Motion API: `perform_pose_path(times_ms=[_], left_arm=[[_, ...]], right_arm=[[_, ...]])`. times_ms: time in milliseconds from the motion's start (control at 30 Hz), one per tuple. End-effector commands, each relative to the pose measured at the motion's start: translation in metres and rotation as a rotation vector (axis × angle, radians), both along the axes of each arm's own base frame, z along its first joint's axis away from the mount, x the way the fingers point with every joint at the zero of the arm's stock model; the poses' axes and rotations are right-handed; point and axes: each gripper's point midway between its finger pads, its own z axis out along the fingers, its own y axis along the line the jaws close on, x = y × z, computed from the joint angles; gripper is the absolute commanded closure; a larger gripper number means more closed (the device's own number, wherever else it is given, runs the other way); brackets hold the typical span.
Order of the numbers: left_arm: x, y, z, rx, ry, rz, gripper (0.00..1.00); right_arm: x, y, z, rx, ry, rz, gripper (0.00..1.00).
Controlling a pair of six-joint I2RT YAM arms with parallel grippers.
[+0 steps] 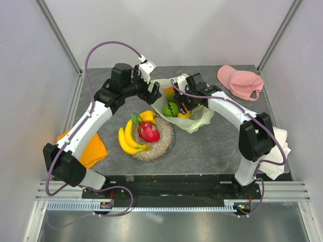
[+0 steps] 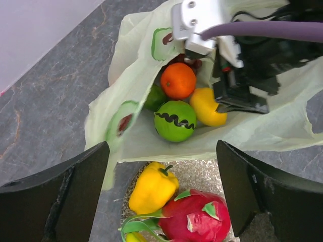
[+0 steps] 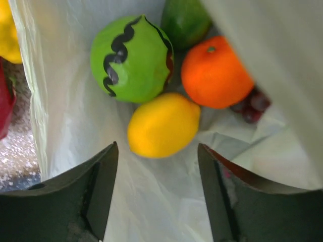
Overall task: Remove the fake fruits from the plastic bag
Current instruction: Take out the fake fruit from the plastic bag.
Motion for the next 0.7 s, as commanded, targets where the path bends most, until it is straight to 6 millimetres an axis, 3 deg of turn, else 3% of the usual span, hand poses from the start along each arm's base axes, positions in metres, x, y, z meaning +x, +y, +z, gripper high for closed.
perform_pose_path(times_ms=[0, 67, 100, 133, 267, 500, 633, 667], left_arm=[[-0.013, 0.002, 0.039, -0.024, -0.101, -0.037, 0.07], [-0.014, 0.004, 0.041, -0.025, -0.102, -0.035, 0.07], [-0.014, 0.004, 0.041, -0.026, -0.101, -0.035, 0.07], [-0.015, 0.004, 0.042, -0.026, -0.102, -0.039, 0.07], [-0.011, 0.011, 0.04, -0.025, -0.091, -0.022, 0.07], [-0.005, 0.021, 0.045, -0.049, -0.077, 0.014, 0.07], [-0.002, 0.026, 0.049, -0.057, -0.078, 0.031, 0.07], [-0.001, 0.027, 0.049, -0.061, -0.076, 0.036, 0.07]], right_arm=[[0.021, 0.04, 0.012, 0.173, 0.013, 0.023, 0.24], [0.03, 0.049, 0.013, 0.205, 0.03, 0.004, 0.15], [0.034, 0.051, 0.0, 0.198, 0.053, -0.001, 0.14], [0.035, 0.056, -0.002, 0.206, 0.062, 0.013, 0.02], [0.047, 0.066, -0.013, 0.218, 0.082, 0.017, 0.02], [0.054, 0.071, -0.05, 0.187, 0.135, -0.01, 0.02], [0.05, 0.076, -0.027, 0.219, 0.108, 0.043, 0.3], [0.048, 0.075, -0.002, 0.238, 0.07, 0.056, 0.33]])
